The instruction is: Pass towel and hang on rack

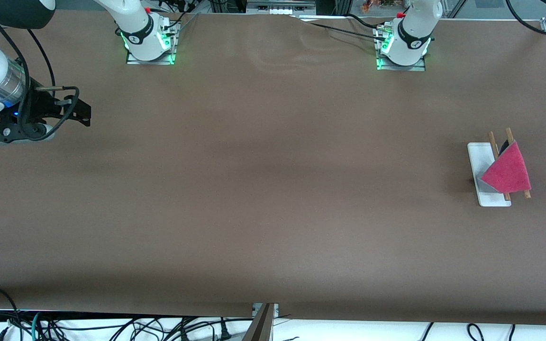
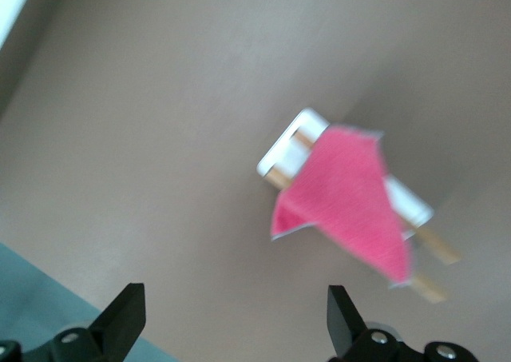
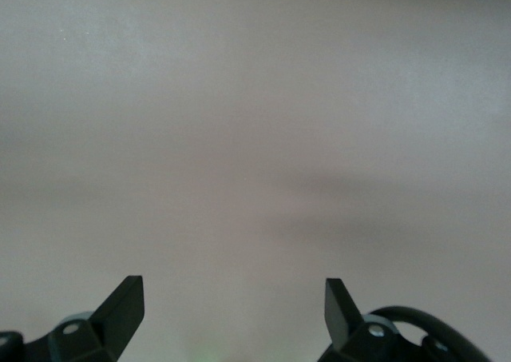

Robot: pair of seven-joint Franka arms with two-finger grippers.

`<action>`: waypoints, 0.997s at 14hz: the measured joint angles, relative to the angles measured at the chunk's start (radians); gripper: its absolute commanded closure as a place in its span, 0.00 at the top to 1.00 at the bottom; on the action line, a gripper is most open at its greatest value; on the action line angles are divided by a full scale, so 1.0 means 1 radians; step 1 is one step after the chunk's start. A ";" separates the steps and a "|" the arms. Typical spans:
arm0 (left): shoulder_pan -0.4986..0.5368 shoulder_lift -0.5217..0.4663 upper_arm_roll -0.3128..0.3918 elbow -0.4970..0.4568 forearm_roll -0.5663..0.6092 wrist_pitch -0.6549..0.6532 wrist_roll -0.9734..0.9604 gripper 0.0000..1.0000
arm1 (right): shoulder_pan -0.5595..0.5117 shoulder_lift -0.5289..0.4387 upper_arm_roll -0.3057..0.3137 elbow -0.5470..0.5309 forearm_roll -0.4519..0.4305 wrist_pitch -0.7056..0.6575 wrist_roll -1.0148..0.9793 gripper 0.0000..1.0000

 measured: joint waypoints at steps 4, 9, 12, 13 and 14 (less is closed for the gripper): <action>-0.105 -0.068 -0.004 -0.001 -0.067 -0.132 -0.249 1.00 | 0.000 0.000 0.000 0.000 0.000 0.001 0.000 1.00; -0.258 -0.103 -0.079 -0.001 -0.078 -0.224 -0.733 1.00 | 0.000 0.000 0.000 0.000 0.000 0.002 0.000 1.00; -0.269 -0.146 -0.160 -0.001 -0.078 -0.279 -1.008 1.00 | 0.000 0.000 0.000 0.000 0.000 0.002 0.000 1.00; -0.269 -0.165 -0.189 -0.003 -0.078 -0.320 -1.108 1.00 | 0.000 0.000 0.000 0.000 0.000 0.002 0.000 1.00; -0.270 -0.182 -0.216 -0.007 -0.078 -0.344 -1.197 1.00 | 0.000 0.000 0.000 0.000 0.000 0.002 0.000 1.00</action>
